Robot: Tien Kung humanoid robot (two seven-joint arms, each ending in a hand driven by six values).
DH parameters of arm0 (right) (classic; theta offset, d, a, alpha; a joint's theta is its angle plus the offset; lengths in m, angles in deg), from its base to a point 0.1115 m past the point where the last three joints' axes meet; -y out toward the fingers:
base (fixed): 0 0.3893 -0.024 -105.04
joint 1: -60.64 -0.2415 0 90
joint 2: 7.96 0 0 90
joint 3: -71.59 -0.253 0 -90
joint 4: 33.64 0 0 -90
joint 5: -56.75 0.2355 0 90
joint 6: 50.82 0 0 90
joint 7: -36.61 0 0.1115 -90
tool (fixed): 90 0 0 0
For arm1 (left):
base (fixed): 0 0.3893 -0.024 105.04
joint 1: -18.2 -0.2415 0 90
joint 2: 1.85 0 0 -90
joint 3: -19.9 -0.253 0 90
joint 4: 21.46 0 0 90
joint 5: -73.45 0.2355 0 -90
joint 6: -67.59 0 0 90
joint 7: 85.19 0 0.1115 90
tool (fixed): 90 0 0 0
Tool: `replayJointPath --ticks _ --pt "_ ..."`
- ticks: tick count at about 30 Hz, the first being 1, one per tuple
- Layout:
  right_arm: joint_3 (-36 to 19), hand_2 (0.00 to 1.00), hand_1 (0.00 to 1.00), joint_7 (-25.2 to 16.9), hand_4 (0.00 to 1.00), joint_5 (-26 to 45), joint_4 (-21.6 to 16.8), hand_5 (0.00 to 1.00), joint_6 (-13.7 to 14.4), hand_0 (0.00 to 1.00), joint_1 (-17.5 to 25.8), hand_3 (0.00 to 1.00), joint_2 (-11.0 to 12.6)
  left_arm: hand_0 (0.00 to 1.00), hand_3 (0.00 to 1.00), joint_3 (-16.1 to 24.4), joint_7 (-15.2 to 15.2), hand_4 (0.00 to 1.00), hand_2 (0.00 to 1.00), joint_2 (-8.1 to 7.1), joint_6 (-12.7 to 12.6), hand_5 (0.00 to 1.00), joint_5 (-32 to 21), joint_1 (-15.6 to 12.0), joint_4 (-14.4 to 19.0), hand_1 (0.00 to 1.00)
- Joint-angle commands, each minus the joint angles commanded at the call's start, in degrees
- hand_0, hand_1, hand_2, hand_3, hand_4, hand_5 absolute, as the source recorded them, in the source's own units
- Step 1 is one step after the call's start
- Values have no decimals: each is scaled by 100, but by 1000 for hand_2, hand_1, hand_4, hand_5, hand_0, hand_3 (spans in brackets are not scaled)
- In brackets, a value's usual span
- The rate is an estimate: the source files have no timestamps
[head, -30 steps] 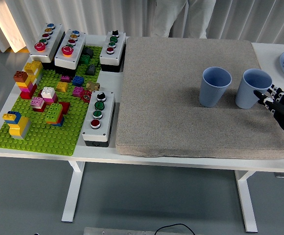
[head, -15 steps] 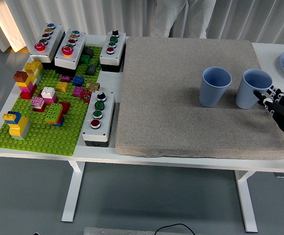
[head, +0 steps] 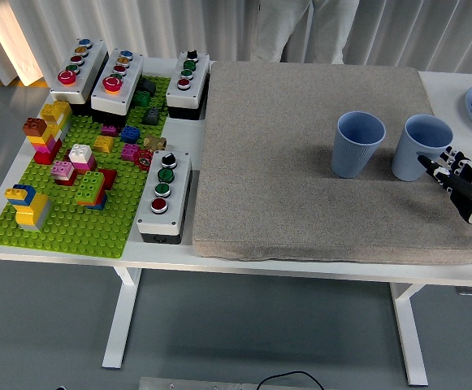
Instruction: Pick cup pour cup place
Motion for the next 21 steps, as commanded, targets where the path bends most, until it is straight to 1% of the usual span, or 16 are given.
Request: replayJointPath --ticks 21 --pt "94 998 954 -39 865 -29 18 544 52 978 -87 957 -39 736 661 2 10 534 836 -6 7 939 31 -19 0 775"
